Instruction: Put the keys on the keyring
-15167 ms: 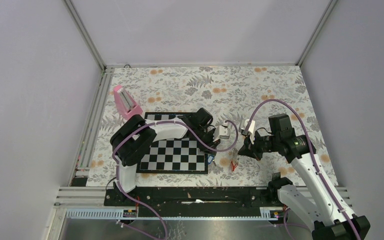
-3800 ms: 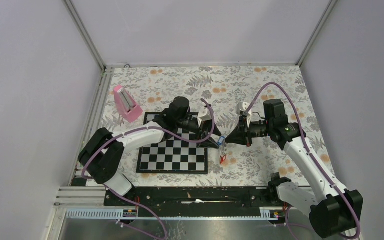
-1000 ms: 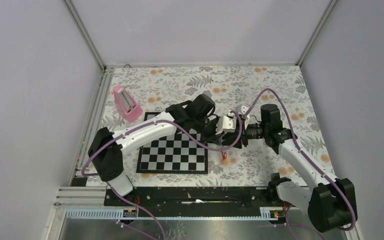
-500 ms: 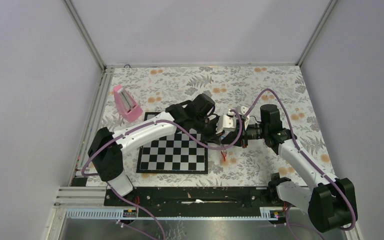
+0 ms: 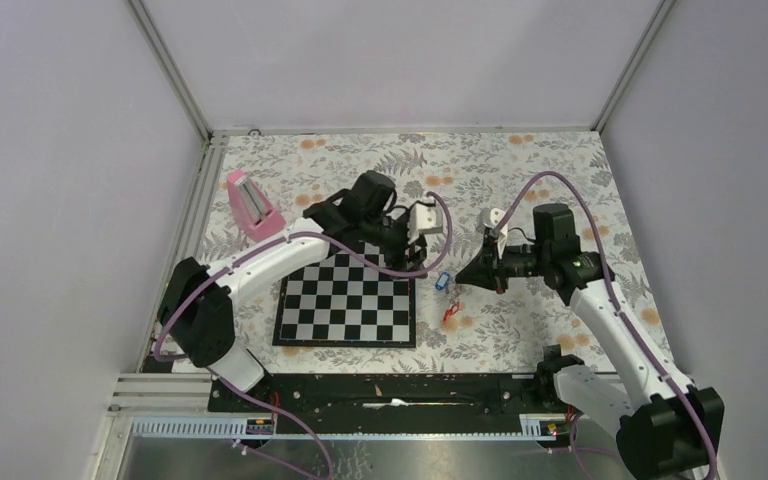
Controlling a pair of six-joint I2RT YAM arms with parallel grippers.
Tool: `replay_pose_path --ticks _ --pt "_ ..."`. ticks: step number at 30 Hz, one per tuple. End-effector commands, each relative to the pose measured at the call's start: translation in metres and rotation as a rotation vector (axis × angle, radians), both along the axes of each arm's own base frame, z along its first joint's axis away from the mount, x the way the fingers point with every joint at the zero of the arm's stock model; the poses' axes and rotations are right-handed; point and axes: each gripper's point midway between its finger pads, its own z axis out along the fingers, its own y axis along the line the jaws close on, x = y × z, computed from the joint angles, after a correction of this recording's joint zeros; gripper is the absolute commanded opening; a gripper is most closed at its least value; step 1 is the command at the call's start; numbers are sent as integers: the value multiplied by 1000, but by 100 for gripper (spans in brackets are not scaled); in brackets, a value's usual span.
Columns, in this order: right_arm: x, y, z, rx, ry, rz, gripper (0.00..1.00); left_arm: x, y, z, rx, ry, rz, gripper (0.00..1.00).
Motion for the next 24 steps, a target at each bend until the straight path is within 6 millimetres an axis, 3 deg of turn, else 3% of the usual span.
replay_pose_path --ticks 1,4,10,17,24 --pt "-11 -23 11 -129 -42 -49 0 40 -10 12 -88 -57 74 76" --pt "-22 -32 11 -182 -33 -74 0 58 -22 -16 -37 3 124 74" --pt "-34 -46 0 -250 -28 -113 0 80 -47 -77 55 112 108 60" --pt "-39 -47 -7 -258 -21 -114 0 99 -58 -118 147 151 110 58" --pt "-39 -47 -12 -261 -22 -101 0 85 -59 -138 168 254 73 55"
